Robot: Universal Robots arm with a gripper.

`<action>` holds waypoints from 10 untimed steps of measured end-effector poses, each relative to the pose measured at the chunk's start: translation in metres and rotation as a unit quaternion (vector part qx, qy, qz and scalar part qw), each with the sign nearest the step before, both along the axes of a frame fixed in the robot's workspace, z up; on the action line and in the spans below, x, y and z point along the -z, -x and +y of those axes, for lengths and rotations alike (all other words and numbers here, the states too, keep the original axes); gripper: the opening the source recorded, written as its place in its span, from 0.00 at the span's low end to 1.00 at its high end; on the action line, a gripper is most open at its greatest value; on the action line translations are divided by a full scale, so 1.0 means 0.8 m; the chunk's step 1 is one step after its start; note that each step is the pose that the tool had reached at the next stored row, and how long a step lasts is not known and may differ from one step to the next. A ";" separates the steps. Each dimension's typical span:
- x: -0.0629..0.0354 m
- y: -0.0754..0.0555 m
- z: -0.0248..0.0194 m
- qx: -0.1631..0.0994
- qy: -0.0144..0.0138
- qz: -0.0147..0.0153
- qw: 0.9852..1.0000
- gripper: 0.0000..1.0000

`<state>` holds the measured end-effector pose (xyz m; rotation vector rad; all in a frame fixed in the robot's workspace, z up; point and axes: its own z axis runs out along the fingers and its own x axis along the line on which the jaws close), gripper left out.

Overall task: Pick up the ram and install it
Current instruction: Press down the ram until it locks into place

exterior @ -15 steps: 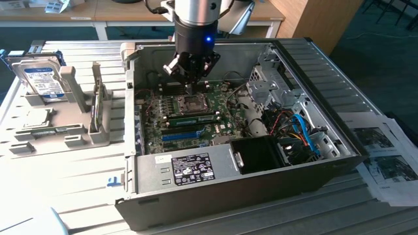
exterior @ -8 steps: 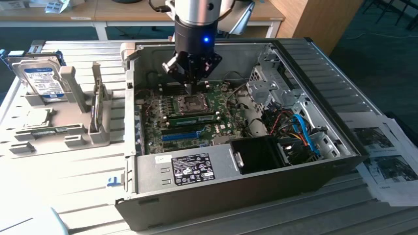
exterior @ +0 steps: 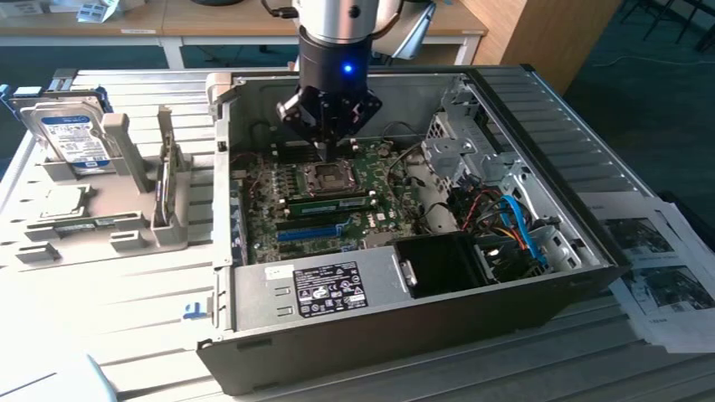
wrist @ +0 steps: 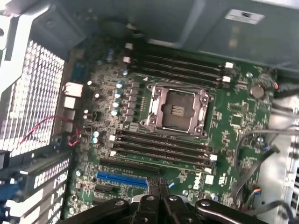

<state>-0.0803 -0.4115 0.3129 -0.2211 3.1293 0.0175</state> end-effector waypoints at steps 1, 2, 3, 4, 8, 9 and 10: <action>0.000 0.000 0.0000 0.009 0.000 0.000 1.000 0.10; 0.000 0.000 0.0000 0.018 0.000 0.000 1.000 0.10; 0.000 0.000 0.0000 0.027 0.000 0.000 1.000 0.10; 0.000 0.000 0.0000 0.035 0.000 0.000 0.999 0.10; 0.000 0.000 0.0000 0.038 0.000 0.000 0.999 0.10; 0.000 0.000 0.0000 0.038 0.000 0.000 0.999 0.10; 0.000 0.000 0.0000 0.038 0.000 0.000 0.999 0.10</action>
